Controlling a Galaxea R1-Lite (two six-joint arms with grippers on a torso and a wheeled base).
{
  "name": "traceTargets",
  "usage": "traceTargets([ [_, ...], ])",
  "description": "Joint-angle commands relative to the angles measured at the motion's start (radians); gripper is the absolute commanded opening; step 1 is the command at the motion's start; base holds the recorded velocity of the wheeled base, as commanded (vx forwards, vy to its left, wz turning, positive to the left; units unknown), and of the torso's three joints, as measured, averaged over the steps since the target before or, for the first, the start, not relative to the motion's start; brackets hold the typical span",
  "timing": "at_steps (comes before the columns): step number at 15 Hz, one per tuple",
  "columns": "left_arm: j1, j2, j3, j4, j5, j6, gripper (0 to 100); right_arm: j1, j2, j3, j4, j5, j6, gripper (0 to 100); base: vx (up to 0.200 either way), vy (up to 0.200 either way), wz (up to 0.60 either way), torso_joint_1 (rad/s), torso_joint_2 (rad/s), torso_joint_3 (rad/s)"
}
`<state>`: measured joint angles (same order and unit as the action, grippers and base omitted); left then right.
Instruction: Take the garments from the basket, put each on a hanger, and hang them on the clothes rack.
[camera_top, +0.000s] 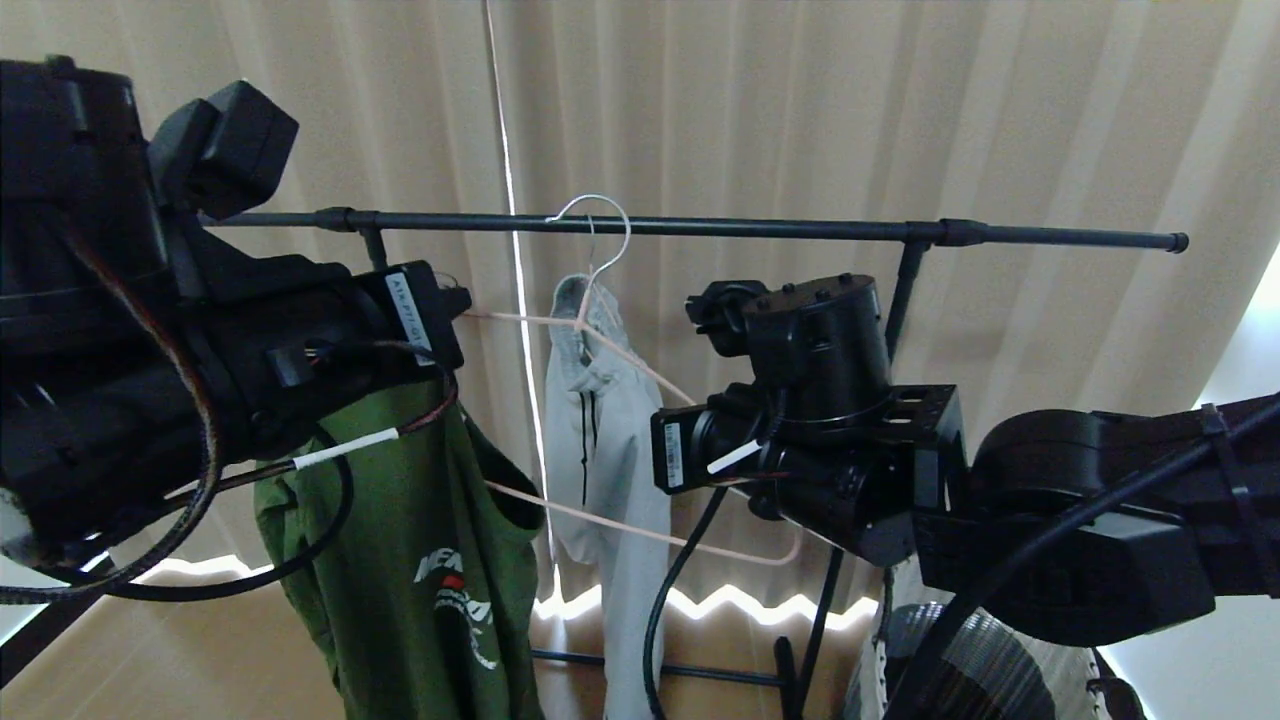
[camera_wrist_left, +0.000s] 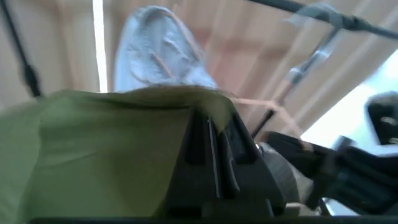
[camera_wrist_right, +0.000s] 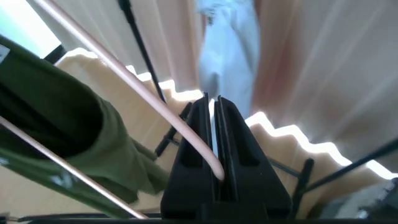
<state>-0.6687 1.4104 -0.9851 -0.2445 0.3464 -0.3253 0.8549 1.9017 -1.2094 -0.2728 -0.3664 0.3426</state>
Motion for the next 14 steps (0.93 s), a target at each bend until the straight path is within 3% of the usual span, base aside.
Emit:
traceTargets([
  [1,-0.042,0.035,-0.004,0.001,-0.001,0.020,0,0.010,0.053,-0.055,0.000,0.001,0.000,0,0.000,0.000,0.00,0.000,0.00,0.000],
  [4,-0.069,0.045,-0.004,-0.004,-0.001,0.063,0,0.019,0.086,-0.107,0.001,0.003,0.000,0,0.000,0.000,0.00,0.000,0.00,0.000],
  [14,-0.065,0.013,0.105,-0.006,0.000,0.068,0,-0.034,-0.006,-0.102,0.003,0.001,-0.004,0,0.000,0.000,0.00,0.000,0.00,0.000],
])
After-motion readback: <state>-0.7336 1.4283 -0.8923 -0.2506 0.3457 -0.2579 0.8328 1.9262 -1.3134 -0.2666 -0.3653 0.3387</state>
